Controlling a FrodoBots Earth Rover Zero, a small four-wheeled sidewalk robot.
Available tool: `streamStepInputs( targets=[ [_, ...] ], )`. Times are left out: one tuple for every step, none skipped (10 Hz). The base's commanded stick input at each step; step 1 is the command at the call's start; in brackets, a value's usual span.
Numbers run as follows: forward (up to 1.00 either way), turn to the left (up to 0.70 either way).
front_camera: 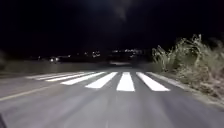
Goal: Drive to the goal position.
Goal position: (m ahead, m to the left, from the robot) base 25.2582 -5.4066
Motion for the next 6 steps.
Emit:
streamStepInputs(
  targets=[
    [0.7,0.0],
    [0.7,0.0],
    [0.7,0.0],
    [0.7,0.0],
    [0.7,0.0],
    [0.7,0.0]
  ],
)
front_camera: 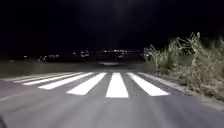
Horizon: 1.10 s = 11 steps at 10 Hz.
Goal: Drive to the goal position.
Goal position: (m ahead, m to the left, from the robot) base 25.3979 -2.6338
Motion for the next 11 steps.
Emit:
streamStepInputs(
  targets=[
    [0.7,0.0],
    [0.7,0.0],
    [0.7,0.0],
    [0.7,0.0],
    [0.7,0.0],
    [0.7,0.0],
    [0.7,0.0],
    [0.7,0.0],
    [0.7,0.0],
    [0.7,0.0],
    [0.7,0.0]
  ],
)
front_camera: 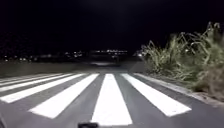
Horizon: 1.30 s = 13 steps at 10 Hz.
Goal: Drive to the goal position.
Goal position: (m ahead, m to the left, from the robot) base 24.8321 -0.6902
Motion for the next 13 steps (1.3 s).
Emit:
streamStepInputs(
  targets=[
    [0.7,0.0],
    [0.7,0.0],
    [0.7,0.0],
    [0.7,0.0],
    [0.7,0.0],
    [0.7,0.0],
    [0.7,0.0],
    [0.7,0.0],
    [0.7,0.0],
    [0.7,0.0],
    [0.7,0.0],
    [0.7,0.0],
    [0.7,0.0]
  ],
)
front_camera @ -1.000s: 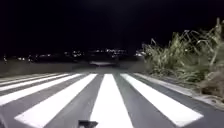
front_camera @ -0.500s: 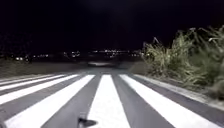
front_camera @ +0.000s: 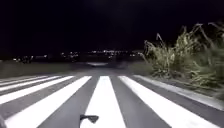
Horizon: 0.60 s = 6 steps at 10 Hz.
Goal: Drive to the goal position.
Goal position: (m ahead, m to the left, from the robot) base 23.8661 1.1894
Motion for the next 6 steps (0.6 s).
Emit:
streamStepInputs(
  targets=[
    [0.7,0.0],
    [0.7,0.0],
    [0.7,0.0],
    [0.7,0.0],
    [0.7,0.0],
    [0.7,0.0]
  ],
)
